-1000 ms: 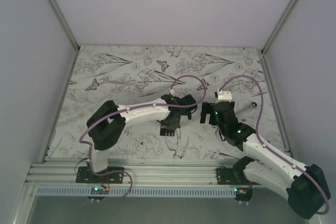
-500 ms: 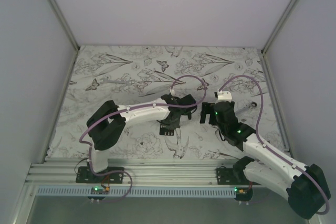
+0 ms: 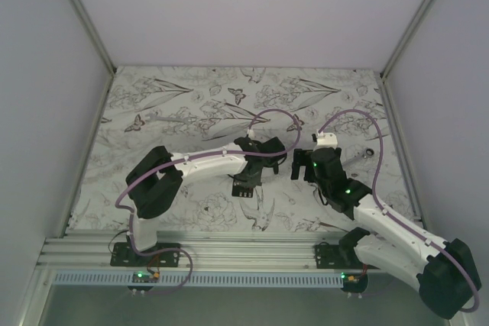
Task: Snap on the fuse box
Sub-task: Install the fuse at the fuse box base.
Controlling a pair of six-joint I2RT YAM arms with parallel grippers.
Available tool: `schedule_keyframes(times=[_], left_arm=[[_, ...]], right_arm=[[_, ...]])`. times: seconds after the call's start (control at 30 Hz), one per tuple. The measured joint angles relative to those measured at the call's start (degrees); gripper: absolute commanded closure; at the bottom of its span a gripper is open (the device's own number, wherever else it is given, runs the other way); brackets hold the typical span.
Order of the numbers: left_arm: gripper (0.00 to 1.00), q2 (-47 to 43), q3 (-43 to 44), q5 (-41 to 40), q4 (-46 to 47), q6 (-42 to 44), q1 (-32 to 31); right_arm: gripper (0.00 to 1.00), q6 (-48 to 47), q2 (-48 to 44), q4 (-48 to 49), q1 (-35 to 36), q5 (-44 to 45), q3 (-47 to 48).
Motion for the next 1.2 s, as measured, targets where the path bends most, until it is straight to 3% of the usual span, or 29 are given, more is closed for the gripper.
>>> schedule_keyframes(times=[0.63,1.2], left_arm=[[1.0,1.4,0.6,1.2,-0.2,0.0,0.0],[1.0,0.2,-1.5,2.3,0.3,-5.3,1.7]], right_arm=[[0.0,0.0,0.5,0.0,0.0,0.0,0.0],[0.0,0.0,0.5,0.1,0.0,-0.1,0.0]])
